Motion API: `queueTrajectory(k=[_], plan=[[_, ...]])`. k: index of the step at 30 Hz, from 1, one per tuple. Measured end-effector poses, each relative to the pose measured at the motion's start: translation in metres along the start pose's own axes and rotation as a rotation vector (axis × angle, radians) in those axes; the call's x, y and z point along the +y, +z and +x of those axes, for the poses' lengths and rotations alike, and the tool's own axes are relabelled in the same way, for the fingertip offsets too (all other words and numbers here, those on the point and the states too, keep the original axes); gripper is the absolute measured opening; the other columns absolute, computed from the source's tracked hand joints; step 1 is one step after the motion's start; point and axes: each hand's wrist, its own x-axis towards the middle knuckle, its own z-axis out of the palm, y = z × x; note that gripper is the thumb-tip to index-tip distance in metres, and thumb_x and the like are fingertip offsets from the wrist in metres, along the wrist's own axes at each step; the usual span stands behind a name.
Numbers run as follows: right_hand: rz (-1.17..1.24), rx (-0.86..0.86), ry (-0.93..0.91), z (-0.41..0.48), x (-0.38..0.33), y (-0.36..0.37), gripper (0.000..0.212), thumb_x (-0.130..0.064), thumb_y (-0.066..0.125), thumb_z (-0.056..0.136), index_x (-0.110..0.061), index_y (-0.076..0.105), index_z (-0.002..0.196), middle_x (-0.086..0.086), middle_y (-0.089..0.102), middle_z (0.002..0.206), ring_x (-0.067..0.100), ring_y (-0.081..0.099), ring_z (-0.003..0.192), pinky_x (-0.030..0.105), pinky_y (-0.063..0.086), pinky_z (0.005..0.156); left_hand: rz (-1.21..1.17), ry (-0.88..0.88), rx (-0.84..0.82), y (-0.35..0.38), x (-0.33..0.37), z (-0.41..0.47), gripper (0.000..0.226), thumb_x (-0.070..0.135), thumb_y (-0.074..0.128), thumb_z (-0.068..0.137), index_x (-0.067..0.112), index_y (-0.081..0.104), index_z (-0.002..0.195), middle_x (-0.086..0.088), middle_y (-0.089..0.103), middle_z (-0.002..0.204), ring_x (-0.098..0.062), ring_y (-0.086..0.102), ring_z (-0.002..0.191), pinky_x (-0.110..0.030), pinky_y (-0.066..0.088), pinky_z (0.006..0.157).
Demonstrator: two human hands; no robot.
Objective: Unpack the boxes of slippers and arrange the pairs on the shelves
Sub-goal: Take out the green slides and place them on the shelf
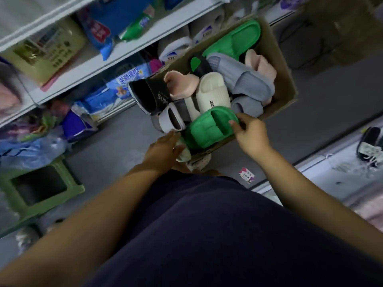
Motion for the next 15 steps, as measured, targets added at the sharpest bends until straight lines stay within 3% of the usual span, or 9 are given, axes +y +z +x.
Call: queueTrajectory(k=[4, 6, 9, 12, 15], plan=[[0.064, 0.162, 0.091, -0.005, -0.007, -0.035, 0.029, -0.018, 0.057, 0.101, -0.003, 0.067, 0.124, 0.011, 0.072, 0.111, 0.016, 0.062, 0.100, 0.017, 0.041, 0.078, -0.120, 0.034, 0.079, -0.020, 0.011, 0.004, 0.036, 0.036, 0.056, 0.102, 0.012, 0.064, 0.128, -0.012, 0.064, 0.131, -0.032, 0.059, 0.120, -0.037, 0.047, 0.095], [0.150, 0.210, 0.133, -0.003, -0.009, -0.046, 0.027, -0.017, 0.055, 0.102, -0.004, 0.066, 0.123, 0.009, 0.071, 0.112, 0.018, 0.065, 0.105, 0.028, 0.051, 0.089, -0.172, 0.023, 0.199, -0.034, 0.024, 0.005, 0.034, 0.041, 0.058, 0.100, 0.013, 0.072, 0.112, -0.008, 0.071, 0.113, -0.026, 0.065, 0.104, -0.031, 0.046, 0.080], [0.245, 0.203, 0.144, 0.007, -0.018, -0.063, 0.018, -0.017, 0.055, 0.102, -0.014, 0.067, 0.114, 0.001, 0.071, 0.104, 0.017, 0.068, 0.103, 0.040, 0.055, 0.095, -0.357, 0.083, 0.396, -0.057, 0.054, 0.009, 0.043, 0.049, 0.066, 0.093, 0.009, 0.071, 0.109, -0.002, 0.069, 0.101, -0.014, 0.062, 0.092, -0.024, 0.043, 0.076], [0.288, 0.056, 0.095, 0.029, -0.032, -0.078, 0.015, -0.014, 0.053, 0.103, -0.019, 0.066, 0.108, -0.007, 0.070, 0.099, -0.001, 0.067, 0.091, 0.021, 0.053, 0.084, -0.615, 0.064, 0.299, -0.079, 0.084, 0.018, 0.054, 0.043, 0.071, 0.090, 0.009, 0.060, 0.132, 0.007, 0.058, 0.118, 0.000, 0.050, 0.108, -0.009, 0.035, 0.083], [0.255, -0.078, 0.001, 0.067, -0.037, -0.088, 0.017, -0.012, 0.051, 0.104, -0.011, 0.067, 0.108, 0.004, 0.071, 0.098, -0.003, 0.066, 0.083, 0.014, 0.050, 0.077, -0.737, -0.007, 0.096, -0.091, 0.099, 0.038, 0.077, 0.053, 0.072, 0.084, 0.019, 0.047, 0.148, 0.006, 0.053, 0.139, -0.010, 0.050, 0.128, -0.023, 0.041, 0.100]])
